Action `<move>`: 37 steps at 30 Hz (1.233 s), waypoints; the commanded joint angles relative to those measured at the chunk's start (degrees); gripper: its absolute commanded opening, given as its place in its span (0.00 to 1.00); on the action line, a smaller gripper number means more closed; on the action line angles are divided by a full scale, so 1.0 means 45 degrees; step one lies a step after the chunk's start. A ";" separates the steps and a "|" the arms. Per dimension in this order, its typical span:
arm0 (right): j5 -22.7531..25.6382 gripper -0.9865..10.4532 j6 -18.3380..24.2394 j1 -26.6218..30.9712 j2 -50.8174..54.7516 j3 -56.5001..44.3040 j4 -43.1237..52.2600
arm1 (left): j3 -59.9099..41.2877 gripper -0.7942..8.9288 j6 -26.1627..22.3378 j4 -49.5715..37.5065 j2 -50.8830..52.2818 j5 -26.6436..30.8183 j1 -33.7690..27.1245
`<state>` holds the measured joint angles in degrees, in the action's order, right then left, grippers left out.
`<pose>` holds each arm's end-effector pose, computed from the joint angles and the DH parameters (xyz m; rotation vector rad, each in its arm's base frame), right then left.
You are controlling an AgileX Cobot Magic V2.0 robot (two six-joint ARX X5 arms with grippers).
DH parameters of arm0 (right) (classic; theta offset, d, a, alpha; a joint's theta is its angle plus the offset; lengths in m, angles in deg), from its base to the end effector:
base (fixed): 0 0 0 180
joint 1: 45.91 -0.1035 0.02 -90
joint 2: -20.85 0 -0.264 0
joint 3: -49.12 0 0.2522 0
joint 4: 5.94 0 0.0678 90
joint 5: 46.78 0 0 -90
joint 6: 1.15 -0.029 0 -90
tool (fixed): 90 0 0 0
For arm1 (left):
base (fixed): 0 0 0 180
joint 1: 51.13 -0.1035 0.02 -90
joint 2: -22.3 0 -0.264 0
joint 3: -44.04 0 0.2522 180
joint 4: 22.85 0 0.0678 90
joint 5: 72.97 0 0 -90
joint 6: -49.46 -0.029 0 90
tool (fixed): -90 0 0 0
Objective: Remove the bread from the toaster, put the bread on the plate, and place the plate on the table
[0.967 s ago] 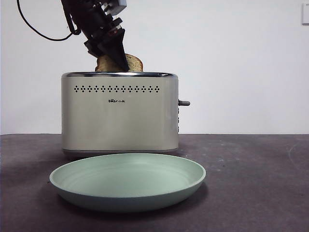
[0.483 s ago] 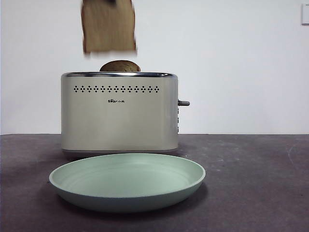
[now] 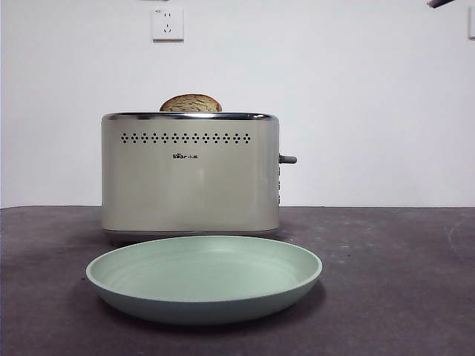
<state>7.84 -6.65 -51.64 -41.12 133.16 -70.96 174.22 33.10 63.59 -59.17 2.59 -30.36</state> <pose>0.1939 0.0363 0.3690 0.2835 0.7733 0.6480 0.2060 -0.0859 0.4954 0.3032 0.5790 -0.6837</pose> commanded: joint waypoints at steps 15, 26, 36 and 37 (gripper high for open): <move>0.0962 0.33 0.0758 -0.2351 -0.3769 -0.0539 -0.0335 | -0.7849 0.07 0.3395 -0.4741 0.6470 -0.0889 0.0136; 0.1885 0.33 0.0646 -0.4158 -0.7553 -0.0539 0.1409 | -0.9447 0.07 0.4410 -0.4483 1.0530 0.1166 0.0136; 0.2030 0.33 0.0461 -0.5129 -0.9287 -0.0544 0.2249 | -0.9447 0.07 0.4493 -0.2973 1.1332 0.2186 0.0136; 0.2181 0.33 0.0413 -0.5192 -0.9364 -0.0539 0.2365 | -0.9447 0.07 0.4503 -0.2851 1.1332 0.2186 0.0136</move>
<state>17.37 -4.37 -74.77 -82.50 131.30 -60.82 132.01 52.81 51.07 -8.50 12.18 -29.92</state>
